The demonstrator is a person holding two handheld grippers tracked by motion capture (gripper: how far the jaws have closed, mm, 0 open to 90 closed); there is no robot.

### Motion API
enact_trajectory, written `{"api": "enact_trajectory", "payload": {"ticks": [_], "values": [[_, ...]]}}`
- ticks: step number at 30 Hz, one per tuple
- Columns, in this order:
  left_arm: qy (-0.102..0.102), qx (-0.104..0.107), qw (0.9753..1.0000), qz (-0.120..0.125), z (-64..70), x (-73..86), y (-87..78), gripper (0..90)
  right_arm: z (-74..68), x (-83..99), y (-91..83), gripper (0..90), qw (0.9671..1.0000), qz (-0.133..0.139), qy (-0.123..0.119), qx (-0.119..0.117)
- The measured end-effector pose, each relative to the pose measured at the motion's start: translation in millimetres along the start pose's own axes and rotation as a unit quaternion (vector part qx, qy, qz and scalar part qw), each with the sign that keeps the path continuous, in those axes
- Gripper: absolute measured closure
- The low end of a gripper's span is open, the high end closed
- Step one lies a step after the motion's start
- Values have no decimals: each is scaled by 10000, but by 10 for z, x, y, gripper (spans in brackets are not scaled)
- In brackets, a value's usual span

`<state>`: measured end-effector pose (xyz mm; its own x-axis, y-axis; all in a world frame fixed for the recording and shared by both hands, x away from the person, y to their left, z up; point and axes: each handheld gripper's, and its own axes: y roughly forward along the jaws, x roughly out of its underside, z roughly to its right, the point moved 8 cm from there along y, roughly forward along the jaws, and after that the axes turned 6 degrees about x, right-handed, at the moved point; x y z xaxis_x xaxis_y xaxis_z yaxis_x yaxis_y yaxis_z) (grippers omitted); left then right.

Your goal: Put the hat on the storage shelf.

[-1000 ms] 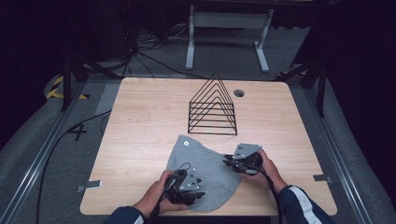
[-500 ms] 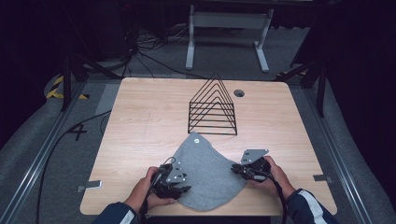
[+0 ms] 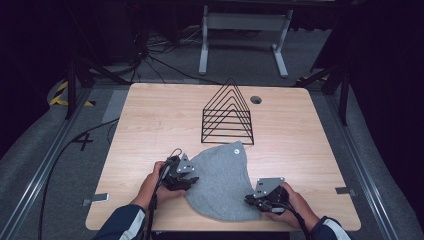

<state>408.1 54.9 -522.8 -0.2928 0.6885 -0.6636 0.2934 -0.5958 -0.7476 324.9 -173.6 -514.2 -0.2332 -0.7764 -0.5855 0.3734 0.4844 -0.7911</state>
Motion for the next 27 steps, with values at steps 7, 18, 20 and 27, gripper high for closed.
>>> {"api": "enact_trajectory", "payload": {"ticks": [7,18,20,27], "values": [[-267,-323,9991,68,-271,-131,117,514,-155,-164,103,847,9997,105,-56,-191],[-174,450,9937,1007,281,-506,-108,452,479,-284,-56,720,9940,659,512,702],[79,767,9927,930,557,-541,-40,456,663,-241,-62,714,9912,693,681,902],[653,1500,9855,443,1116,-522,195,476,1097,-219,153,677,9885,591,858,1093]]}}
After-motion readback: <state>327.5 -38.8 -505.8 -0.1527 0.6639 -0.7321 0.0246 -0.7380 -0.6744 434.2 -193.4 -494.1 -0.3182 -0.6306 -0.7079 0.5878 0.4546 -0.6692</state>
